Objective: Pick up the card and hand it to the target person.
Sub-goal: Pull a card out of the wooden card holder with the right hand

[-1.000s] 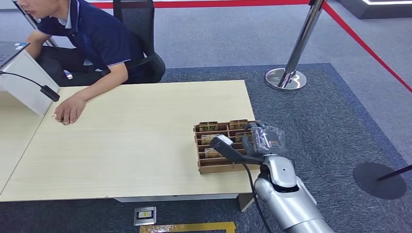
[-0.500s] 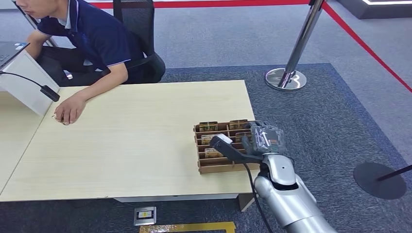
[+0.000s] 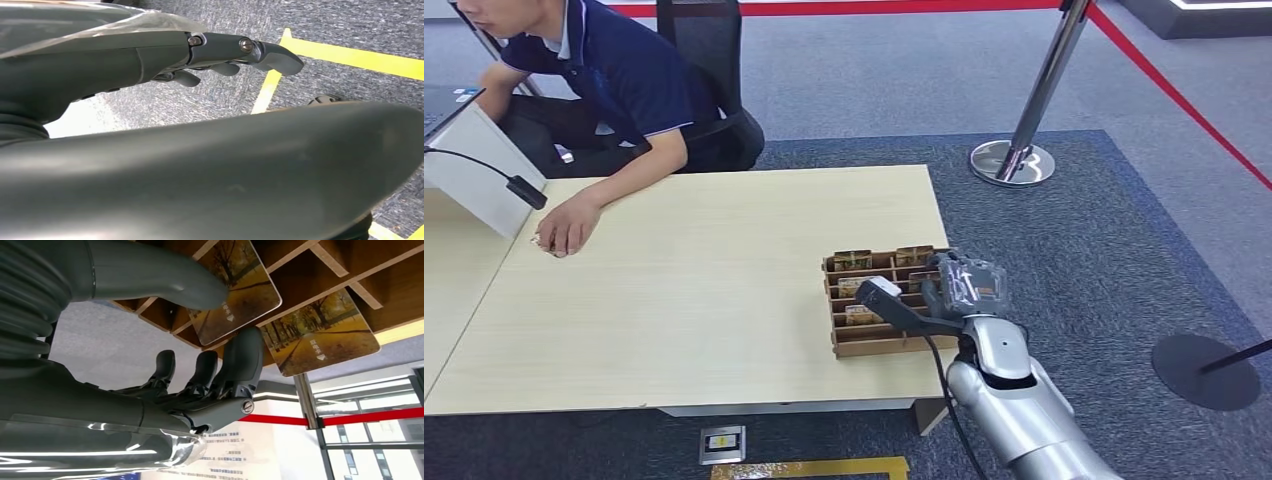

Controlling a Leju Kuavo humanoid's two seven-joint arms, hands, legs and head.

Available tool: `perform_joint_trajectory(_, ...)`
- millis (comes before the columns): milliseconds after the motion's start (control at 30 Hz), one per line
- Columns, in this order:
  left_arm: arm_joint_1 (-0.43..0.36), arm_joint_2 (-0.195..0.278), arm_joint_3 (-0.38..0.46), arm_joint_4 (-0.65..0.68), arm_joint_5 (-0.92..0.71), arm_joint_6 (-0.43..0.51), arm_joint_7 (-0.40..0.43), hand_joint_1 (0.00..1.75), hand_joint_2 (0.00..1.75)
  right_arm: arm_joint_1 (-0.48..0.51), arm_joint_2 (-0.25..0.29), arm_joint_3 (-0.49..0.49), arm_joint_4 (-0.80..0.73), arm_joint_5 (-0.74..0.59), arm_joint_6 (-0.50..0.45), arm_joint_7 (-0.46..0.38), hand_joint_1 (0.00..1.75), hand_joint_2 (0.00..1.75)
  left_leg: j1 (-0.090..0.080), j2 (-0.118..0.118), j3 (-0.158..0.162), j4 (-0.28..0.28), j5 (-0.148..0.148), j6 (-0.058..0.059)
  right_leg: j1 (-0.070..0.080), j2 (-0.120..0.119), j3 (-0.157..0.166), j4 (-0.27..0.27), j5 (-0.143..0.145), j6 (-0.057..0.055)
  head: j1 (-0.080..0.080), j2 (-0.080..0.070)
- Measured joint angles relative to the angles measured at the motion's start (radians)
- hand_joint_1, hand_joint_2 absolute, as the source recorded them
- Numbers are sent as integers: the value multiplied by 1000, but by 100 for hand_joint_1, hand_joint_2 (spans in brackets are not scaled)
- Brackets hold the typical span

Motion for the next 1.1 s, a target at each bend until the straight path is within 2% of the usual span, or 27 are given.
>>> perform_joint_trajectory(267,0,0,0,0,1,-2,-2,0,0,3,0,-6,1,10,0,2,123,175,0,0,0,0,0,0,0,0,0,0,0,0,0,0)
perform_joint_trajectory(333,-1,0,0,0,0,-2,-5,0,0,4,0,-8,-1,13,0,2,140,175,0,0,0,0,0,0,0,0,0,0,0,0,0,0)
perform_joint_trajectory(400,-1,0,0,0,0,-3,-8,0,0,6,-1,-10,-3,15,0,2,165,175,0,0,0,0,0,0,0,0,0,0,0,0,0,0)
perform_joint_trajectory(467,-1,0,0,0,0,-4,-9,0,0,8,-2,-13,-5,17,0,2,175,175,0,0,0,0,0,0,0,0,0,0,0,0,0,0)
perform_joint_trajectory(800,0,1,0,0,1,-8,-18,0,0,44,-12,-24,-76,19,-16,-23,175,175,0,0,0,0,0,0,0,0,0,0,0,0,0,0)
perform_joint_trajectory(1100,0,1,0,0,12,-7,-26,0,0,93,-33,-23,-274,-4,3,-76,175,175,0,0,-2,0,0,0,0,0,-3,0,0,0,0,0)
